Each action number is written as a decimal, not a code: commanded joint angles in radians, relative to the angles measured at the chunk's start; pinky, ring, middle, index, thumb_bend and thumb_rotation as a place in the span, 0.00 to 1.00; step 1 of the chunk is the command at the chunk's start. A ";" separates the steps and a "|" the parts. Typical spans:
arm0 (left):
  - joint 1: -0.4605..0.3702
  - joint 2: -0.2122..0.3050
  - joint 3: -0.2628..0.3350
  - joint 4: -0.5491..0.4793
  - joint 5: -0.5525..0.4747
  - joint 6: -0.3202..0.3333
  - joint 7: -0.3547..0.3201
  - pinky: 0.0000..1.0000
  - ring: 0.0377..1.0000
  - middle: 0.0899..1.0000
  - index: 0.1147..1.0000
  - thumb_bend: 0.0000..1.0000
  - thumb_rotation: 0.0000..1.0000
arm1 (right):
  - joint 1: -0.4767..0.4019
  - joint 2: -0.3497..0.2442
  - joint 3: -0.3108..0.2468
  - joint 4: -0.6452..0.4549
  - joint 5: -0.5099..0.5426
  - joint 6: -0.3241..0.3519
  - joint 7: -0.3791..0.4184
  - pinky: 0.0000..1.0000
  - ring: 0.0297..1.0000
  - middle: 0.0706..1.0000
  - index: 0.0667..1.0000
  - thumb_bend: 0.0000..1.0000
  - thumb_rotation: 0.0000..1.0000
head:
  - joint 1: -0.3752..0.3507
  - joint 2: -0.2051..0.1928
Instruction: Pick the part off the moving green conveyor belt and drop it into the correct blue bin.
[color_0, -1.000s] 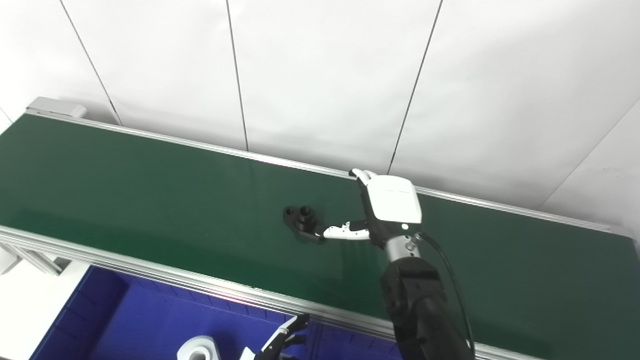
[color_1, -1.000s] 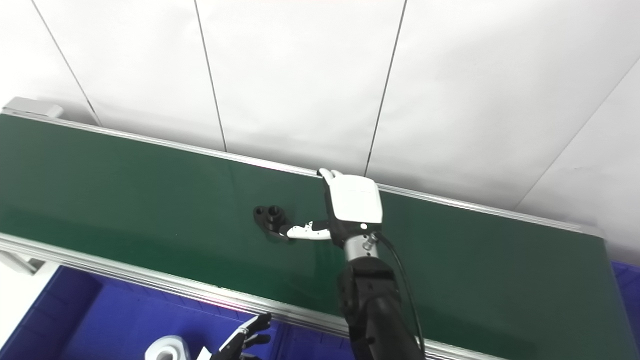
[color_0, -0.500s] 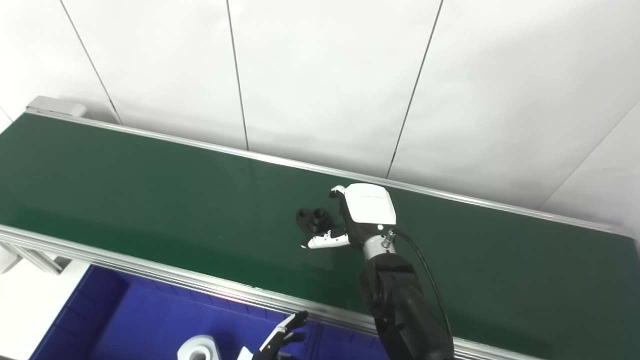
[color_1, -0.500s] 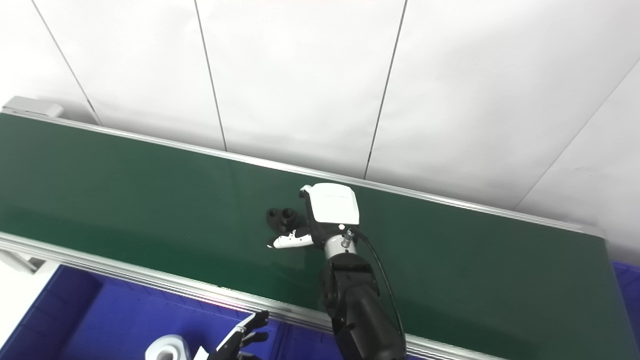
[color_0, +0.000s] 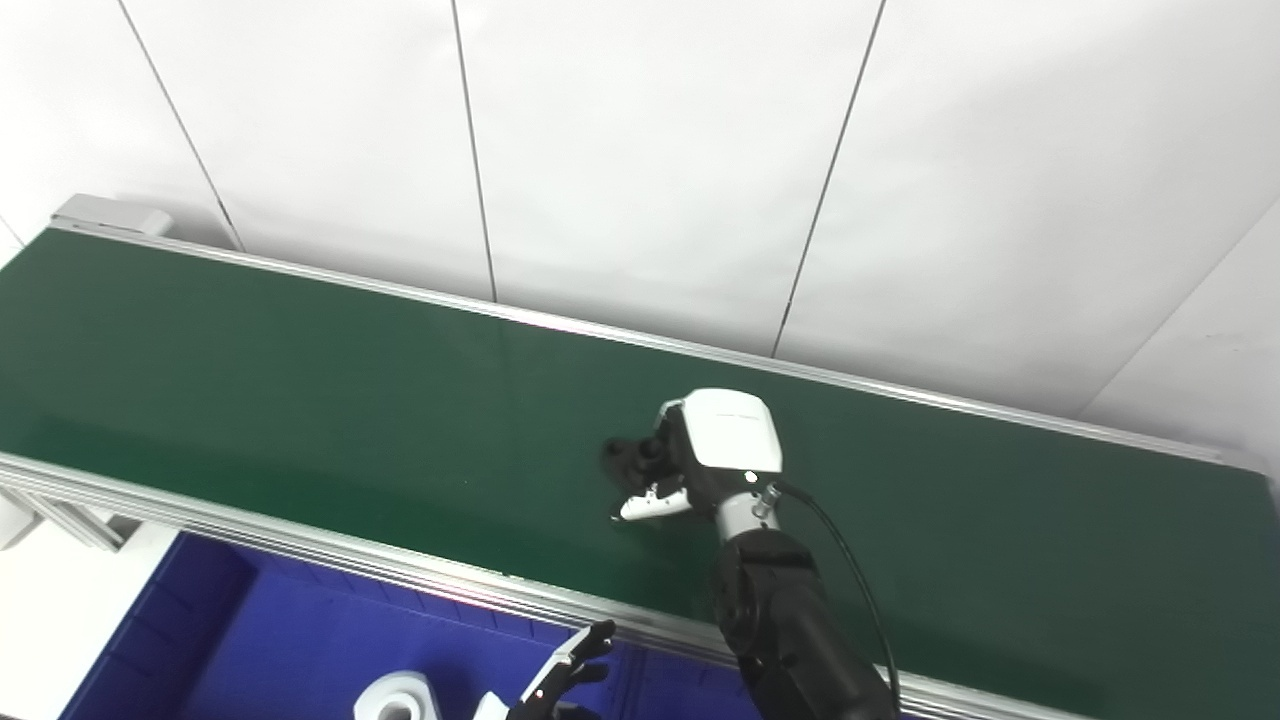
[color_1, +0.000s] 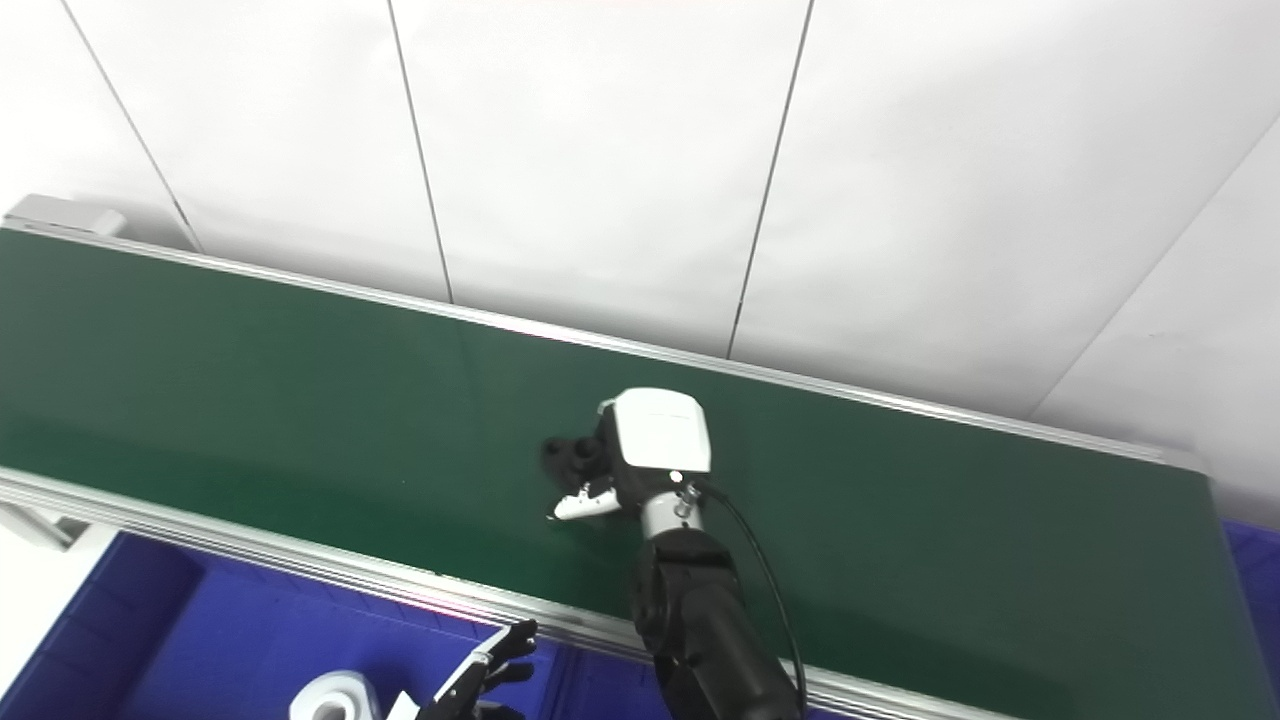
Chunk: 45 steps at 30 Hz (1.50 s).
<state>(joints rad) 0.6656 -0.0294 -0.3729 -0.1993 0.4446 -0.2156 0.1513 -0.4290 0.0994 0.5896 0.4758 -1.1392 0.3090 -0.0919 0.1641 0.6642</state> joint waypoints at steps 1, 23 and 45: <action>0.047 -0.122 -0.170 -0.054 0.060 -0.005 -0.006 0.64 0.81 0.85 0.86 0.70 0.77 | 0.013 -0.009 0.013 0.049 0.013 0.010 -0.025 0.12 0.18 0.43 0.45 0.53 0.00 | 0.000 -0.001; 0.049 -0.105 -0.166 -0.090 0.001 0.047 -0.028 0.64 0.82 0.88 0.87 0.67 0.68 | 0.056 -0.063 0.054 -0.062 0.088 0.000 -0.077 0.11 0.15 0.43 0.45 0.53 0.00 | -0.065 0.024; 0.009 0.034 -0.078 -0.282 -0.129 0.156 -0.125 0.85 0.87 0.94 0.95 0.57 0.88 | 0.324 -0.263 0.015 -0.997 -0.105 -0.012 0.520 0.13 0.17 0.43 0.45 0.52 0.00 | -0.446 0.228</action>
<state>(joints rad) 0.6783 0.0112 -0.4317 -0.4472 0.3217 -0.0244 0.0403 -0.1115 -0.1562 0.6234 -0.4587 -1.2311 0.3391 0.4207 -0.2531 0.8774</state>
